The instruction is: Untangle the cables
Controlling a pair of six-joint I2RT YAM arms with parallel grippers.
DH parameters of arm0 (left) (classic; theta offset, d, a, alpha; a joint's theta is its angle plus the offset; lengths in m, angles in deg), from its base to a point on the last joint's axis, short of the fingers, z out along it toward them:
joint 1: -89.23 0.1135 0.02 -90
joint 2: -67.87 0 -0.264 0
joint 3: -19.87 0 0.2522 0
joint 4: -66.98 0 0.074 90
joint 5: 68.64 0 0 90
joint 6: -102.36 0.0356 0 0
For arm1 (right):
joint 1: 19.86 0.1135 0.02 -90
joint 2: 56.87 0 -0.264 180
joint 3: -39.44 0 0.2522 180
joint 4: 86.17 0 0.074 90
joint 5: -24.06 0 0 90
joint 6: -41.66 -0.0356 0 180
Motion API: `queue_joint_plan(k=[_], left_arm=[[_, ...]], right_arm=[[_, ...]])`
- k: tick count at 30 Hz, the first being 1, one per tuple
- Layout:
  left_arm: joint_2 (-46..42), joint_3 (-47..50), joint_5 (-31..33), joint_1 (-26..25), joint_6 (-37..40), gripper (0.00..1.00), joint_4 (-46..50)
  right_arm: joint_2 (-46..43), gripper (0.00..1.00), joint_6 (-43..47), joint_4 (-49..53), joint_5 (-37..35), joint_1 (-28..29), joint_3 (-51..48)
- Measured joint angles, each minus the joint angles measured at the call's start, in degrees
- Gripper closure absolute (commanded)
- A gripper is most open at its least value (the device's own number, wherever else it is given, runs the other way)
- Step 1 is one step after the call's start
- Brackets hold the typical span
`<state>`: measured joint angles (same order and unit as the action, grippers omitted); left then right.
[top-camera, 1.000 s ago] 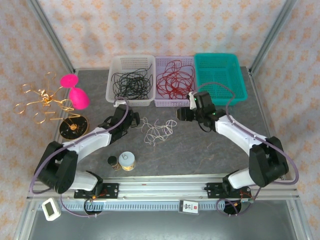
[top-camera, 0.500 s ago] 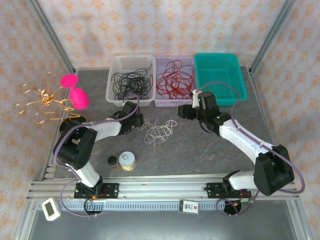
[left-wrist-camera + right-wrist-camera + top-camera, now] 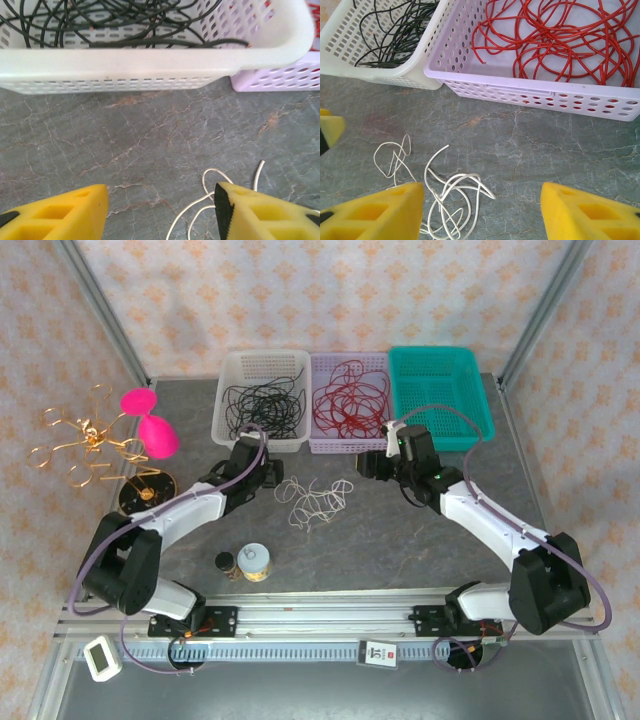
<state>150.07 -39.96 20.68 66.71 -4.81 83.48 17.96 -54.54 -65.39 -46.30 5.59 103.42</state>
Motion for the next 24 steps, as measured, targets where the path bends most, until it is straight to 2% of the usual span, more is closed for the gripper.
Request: queue_joint_plan(k=[4,8,12,19,24], left_arm=[[2.2,0.0,-0.6,-0.5,1.2,0.49,1.9],[6.4,0.0,-1.4,-1.1,1.8,0.43,4.3],[8.9,0.0,-2.0,-1.5,2.3,0.43,5.2],[12.8,-2.0,-2.0,-1.5,2.3,0.49,5.4],[15.3,-3.2,-2.2,-1.5,2.3,0.64,5.1]], right_arm=[[0.5,0.38,0.0,0.0,0.0,0.0,0.0],[0.9,0.38,0.0,0.0,0.1,0.0,0.0],[1.0,0.38,0.0,0.0,0.1,0.0,0.0],[1.1,0.38,0.0,0.0,0.1,0.0,0.0],[1.1,0.38,0.0,0.0,0.1,0.0,0.0]])
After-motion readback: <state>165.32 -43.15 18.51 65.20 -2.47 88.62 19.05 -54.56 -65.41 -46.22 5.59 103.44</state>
